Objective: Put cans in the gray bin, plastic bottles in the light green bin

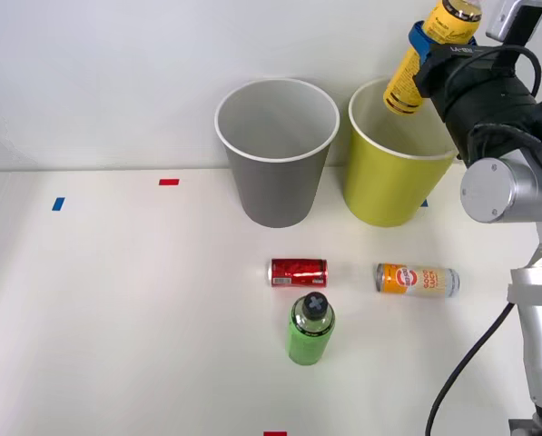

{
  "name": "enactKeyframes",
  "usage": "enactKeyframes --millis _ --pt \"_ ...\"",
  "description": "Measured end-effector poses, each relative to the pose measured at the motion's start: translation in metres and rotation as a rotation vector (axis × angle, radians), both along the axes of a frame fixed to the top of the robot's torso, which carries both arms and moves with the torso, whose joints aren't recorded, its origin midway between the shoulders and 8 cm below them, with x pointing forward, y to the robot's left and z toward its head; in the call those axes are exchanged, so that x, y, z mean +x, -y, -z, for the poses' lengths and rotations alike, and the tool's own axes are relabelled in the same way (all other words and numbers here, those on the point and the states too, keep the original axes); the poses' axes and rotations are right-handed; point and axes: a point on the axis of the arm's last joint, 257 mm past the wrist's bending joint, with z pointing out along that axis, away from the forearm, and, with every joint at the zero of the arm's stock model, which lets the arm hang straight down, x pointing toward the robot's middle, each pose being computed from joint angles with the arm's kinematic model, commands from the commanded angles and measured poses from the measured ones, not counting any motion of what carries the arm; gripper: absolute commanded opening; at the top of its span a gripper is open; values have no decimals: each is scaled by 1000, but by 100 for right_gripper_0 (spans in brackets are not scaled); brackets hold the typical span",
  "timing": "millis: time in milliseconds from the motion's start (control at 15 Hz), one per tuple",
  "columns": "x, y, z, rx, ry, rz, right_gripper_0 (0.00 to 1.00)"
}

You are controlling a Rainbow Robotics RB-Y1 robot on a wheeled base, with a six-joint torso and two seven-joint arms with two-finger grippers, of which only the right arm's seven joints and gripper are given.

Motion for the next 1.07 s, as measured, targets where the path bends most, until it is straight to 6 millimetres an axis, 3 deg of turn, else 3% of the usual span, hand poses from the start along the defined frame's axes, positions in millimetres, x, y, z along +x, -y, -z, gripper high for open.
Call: enactKeyframes --millis 67,133,200,267,333,933,1067 --pt "5 -1 2 -5 -8 0 0" --pt "6 -2 3 -10 -11 -1 15" --pt "7 -4 3 -14 -11 -3 60" --pt "7 -6 3 -17 -7 -4 90" --pt "6 -7 1 -17 -1 -6 100" --pt "2 -24 3 6 22 -23 100" --pt "-6 -22 8 6 66 -10 100"
